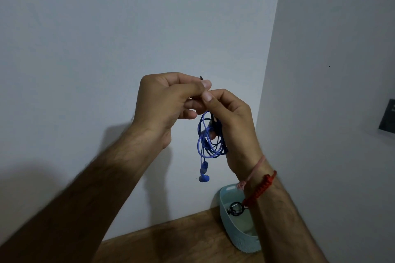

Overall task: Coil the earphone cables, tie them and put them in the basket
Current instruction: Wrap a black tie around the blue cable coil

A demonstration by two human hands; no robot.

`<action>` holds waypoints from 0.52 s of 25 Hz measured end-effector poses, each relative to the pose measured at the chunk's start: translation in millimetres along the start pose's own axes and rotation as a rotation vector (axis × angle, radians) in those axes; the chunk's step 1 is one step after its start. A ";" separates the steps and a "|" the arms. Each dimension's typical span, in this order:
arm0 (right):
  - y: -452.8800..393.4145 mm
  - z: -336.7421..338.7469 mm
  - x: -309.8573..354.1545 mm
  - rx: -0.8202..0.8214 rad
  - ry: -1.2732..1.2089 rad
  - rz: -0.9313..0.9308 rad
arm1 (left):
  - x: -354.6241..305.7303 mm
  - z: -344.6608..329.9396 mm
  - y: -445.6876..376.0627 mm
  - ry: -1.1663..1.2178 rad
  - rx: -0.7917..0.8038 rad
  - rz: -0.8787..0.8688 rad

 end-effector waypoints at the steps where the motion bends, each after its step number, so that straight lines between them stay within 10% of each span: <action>1: -0.7 -0.2 0.1 0.014 -0.008 0.001 | -1.5 0.8 -0.9 -0.018 0.000 0.000; 13: 1.3 3.2 3.8 0.040 0.084 0.124 | -4.3 -8.0 -7.4 -0.141 0.002 -0.014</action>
Point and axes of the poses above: each hand's wrist, its own y-axis away from the middle knuckle, its own z-axis out of the back of the hand, x = y × z, the point moved 10 cm from there along -y, towards the middle knuckle, and after that the axes turned 8 degrees about z, right-handed, at the moved point
